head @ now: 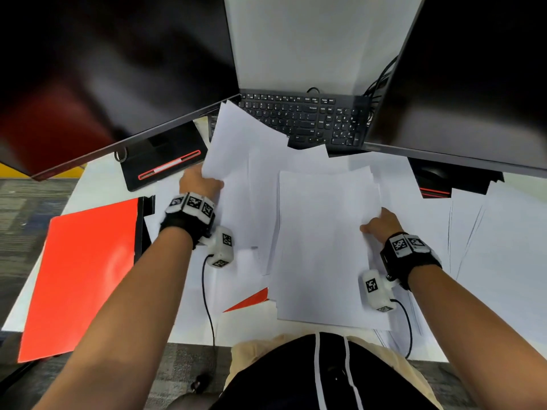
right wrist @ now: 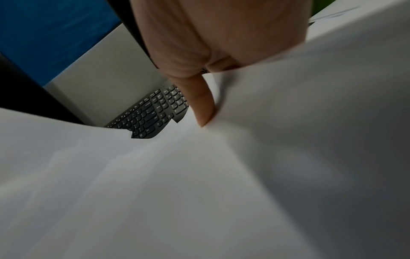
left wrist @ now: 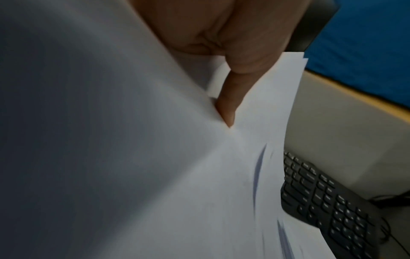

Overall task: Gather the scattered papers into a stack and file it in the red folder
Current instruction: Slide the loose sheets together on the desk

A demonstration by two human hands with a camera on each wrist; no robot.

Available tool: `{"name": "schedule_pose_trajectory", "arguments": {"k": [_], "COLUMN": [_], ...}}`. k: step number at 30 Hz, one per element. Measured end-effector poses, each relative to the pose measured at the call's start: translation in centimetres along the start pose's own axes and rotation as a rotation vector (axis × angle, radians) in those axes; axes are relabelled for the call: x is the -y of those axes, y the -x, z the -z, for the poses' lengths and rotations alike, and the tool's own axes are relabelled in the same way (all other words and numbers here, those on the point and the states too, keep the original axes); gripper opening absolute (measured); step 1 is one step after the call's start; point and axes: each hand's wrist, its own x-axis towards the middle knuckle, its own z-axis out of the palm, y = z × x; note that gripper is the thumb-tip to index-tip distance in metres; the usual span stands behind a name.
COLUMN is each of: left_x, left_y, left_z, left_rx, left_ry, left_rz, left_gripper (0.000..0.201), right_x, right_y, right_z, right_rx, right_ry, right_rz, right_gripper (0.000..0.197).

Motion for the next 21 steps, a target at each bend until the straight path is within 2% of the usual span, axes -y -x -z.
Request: {"name": "schedule_pose_trajectory", "arguments": {"k": [2,4,9,11,14,16,18,19,21], "left_x": [-1.1,-2.0,-0.9,0.5,3.1,4.4,4.9,4.8,3.8], "left_y": [-0.7,-1.4,-1.4,-1.0,-0.9,-0.7,-0.2,0.1,0.6], "left_z": [1.6,2.6,0.0,-1.3,-2.2,-2.8,-3.4,-3.8,-4.5], "left_rx": [-0.02,-0.008,0.113,0.121,0.117,0.103,0.027,-0.043,-0.138], "left_ry": [-0.053,-0.098,0.028,0.01,-0.104,-0.179,-0.231,-0.304,-0.409], "left_rz": [-0.073,-0.089,0.106,0.194,0.247,0.282,0.325,0.314,0.198], "left_gripper": [0.034,0.034,0.045,0.045,0.036,0.041,0.057,0.065,0.071], "right_x": [0.0,0.2,0.3,0.2,0.0,0.0,0.0,0.0,0.1], "right_y": [0.1,0.1,0.4,0.5,0.4,0.4,0.2,0.1,-0.1], "right_z": [0.0,0.0,0.1,0.1,0.1,0.1,0.0,0.0,0.0], "right_rx": [0.0,0.009,0.028,0.028,0.027,0.022,0.013,0.014,0.022], "right_ry": [0.014,0.027,0.06,0.087,0.101,0.112,0.13,0.135,0.125], "right_rz": [-0.002,-0.005,-0.001,0.004,-0.001,-0.003,-0.003,-0.005,-0.015], "right_gripper": [0.05,0.052,0.054,0.055,0.054,0.052,0.049,0.049,0.049]}}
